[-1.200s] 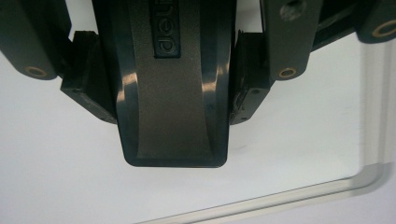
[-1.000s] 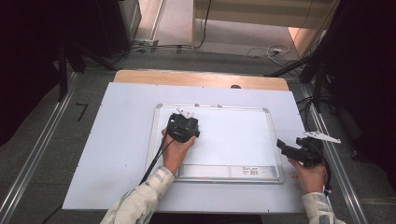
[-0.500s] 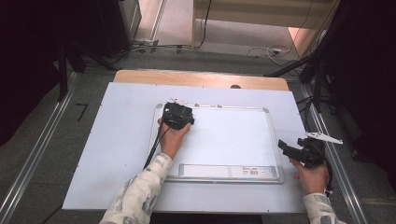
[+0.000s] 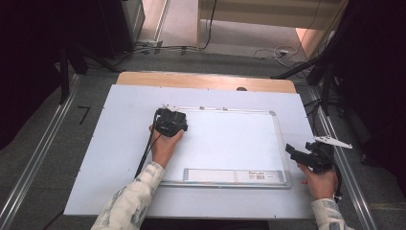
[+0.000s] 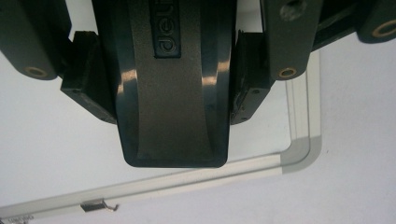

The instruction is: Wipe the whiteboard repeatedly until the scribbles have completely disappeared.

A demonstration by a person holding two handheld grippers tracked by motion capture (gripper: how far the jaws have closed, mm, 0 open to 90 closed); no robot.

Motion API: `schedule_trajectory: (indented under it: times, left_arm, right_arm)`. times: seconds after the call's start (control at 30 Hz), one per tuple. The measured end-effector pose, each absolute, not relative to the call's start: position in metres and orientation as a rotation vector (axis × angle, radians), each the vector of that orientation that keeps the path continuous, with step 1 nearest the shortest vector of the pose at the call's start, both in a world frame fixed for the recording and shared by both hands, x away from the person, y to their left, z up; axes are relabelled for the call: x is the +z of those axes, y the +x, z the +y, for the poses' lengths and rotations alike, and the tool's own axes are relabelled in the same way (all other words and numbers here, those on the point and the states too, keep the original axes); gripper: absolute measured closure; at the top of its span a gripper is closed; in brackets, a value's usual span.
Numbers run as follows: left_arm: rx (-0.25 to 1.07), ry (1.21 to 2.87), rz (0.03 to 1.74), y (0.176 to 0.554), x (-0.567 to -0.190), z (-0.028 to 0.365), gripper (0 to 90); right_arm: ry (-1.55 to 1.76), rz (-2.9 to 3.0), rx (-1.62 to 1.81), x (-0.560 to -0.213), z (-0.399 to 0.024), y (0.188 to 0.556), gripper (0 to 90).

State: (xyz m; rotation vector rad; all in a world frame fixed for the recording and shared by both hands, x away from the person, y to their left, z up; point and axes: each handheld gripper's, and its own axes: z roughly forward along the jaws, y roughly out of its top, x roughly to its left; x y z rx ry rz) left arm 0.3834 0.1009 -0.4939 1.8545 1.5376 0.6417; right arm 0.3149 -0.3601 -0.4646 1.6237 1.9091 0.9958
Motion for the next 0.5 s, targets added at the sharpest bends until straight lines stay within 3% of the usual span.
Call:
schedule_trajectory:
  times: [0.2,0.5]
  left_arm:
    - [0.629,1.895,1.502,0.361,-0.494,0.087,40.5]
    - [0.611,1.970,1.383,0.337,-0.495,0.035,40.6]
  right_arm:
    - [1.625,1.910,0.992,-0.465,-0.358,0.316,15.0]
    - [1.615,1.918,0.995,-0.463,-0.353,0.318,15.0]
